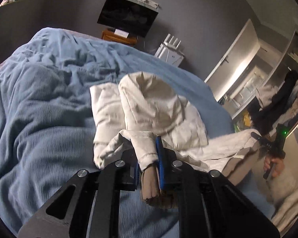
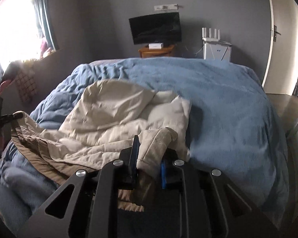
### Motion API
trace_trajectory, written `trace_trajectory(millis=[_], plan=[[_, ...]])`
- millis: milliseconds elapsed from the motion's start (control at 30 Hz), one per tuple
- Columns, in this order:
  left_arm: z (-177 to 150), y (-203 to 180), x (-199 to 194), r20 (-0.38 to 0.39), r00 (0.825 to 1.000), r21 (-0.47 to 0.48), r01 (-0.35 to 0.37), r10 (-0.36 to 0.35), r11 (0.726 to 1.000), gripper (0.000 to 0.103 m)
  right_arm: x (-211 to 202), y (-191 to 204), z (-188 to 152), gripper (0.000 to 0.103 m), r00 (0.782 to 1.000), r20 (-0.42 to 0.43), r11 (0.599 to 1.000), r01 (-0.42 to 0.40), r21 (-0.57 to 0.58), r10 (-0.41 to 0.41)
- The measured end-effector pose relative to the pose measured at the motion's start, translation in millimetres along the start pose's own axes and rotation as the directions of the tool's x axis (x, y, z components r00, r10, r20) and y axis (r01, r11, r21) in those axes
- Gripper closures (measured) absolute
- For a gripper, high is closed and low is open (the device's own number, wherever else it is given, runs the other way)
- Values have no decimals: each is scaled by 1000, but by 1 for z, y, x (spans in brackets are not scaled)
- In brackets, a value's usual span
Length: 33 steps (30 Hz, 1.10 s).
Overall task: Fold large clothes
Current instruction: 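Fold the held hem up over the jacket toward the hood and release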
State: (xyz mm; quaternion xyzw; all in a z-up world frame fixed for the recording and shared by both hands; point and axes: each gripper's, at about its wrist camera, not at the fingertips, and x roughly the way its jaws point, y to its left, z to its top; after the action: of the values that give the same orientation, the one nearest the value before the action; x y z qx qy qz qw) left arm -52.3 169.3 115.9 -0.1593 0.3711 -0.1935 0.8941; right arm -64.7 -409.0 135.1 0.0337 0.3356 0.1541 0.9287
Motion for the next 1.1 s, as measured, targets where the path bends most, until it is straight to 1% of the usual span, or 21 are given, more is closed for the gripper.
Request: trace_trajectory(millis=[133,233,333,433,467,533,567,667,733,867,1000,1067,1100], plan=[[32,1,11,35,999,25,-16,15,1000,89,20,-10,32,89,1000,18,1000,17,22,-17],[58,9,30,55,998,7,-24,24,1000,89,44,-23,57,89,999,30,997,18,80,-20],[83,26,58,64,997,-35,-45,47,998,88,77,-36,80,88,998,41,992,32,125,-37],[106,45,94,46,995,-65,-89,92,994,87,118,-47,97,88,998,40,983,49,176,-57],[114,53,112,34,993,-75,-113,116,991,87,133,-51,102,88,997,37,979,53,196,-61],[123,64,133,15,991,-95,-134,136,986,86,161,-57,113,88,997,21,973,72,219,-78],[130,71,150,-3,988,-103,-156,157,982,86,179,-60,118,88,996,8,970,83,227,-87],[138,83,185,-51,978,-100,-205,201,974,84,223,-71,125,88,994,-36,961,112,252,-106],[142,93,208,-92,970,-104,-232,223,967,84,248,-79,125,88,993,-66,951,115,285,-101],[143,106,234,-142,960,-92,-256,241,962,84,292,-94,121,88,990,-116,935,113,337,-78],[138,114,246,-175,955,-94,-257,238,962,83,315,-99,115,88,988,-137,928,116,354,-72],[136,113,247,-174,955,-97,-261,242,961,82,320,-98,111,86,989,-131,928,118,353,-75],[135,112,246,-167,956,-99,-261,243,960,80,320,-95,108,84,988,-129,932,129,338,-90]])
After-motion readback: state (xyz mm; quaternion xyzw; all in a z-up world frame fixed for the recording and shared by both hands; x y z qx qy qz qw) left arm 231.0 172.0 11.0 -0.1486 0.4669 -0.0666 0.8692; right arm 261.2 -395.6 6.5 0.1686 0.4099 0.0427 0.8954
